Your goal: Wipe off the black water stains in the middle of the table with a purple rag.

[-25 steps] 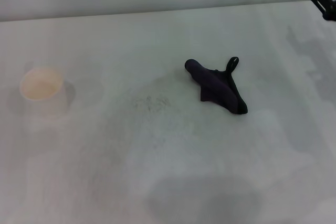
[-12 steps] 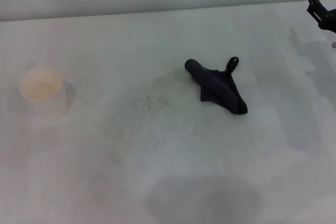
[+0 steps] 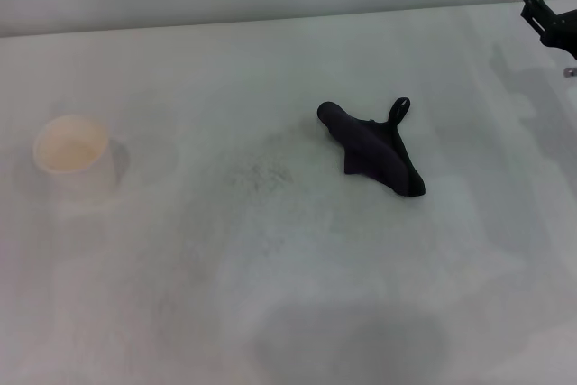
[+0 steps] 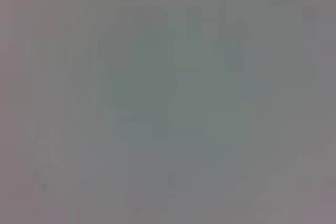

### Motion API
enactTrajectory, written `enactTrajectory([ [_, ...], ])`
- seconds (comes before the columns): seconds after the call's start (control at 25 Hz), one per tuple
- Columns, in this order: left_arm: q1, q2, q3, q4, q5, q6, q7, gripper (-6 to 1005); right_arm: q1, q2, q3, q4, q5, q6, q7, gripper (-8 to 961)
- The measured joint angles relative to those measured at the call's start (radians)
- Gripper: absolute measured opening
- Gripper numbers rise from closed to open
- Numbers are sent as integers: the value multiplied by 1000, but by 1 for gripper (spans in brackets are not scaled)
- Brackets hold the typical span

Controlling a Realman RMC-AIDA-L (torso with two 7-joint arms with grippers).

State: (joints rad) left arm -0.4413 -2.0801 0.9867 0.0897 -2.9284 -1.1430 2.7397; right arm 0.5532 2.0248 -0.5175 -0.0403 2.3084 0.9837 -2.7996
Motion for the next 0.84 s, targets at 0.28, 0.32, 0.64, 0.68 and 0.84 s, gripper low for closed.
enactTrajectory([
  [0.28, -3, 0, -16, -1, 0, 0, 0, 882, 4, 0, 3, 0, 1, -9, 2, 874],
  [0.32, -3, 0, -16, -1, 0, 0, 0, 882, 4, 0, 7, 0, 1, -10, 4, 874],
  [0.64, -4, -2, -16, -1, 0, 0, 0, 880, 2, 0, 26, 2, 2, -10, 21, 875],
  [0.68, -4, -2, -16, -1, 0, 0, 0, 880, 2, 0, 26, 4, 2, -10, 21, 875],
  [0.84, -3, -2, -16, -2, 0, 9, 0, 880, 1, 0, 25, 13, 1, -10, 22, 875],
])
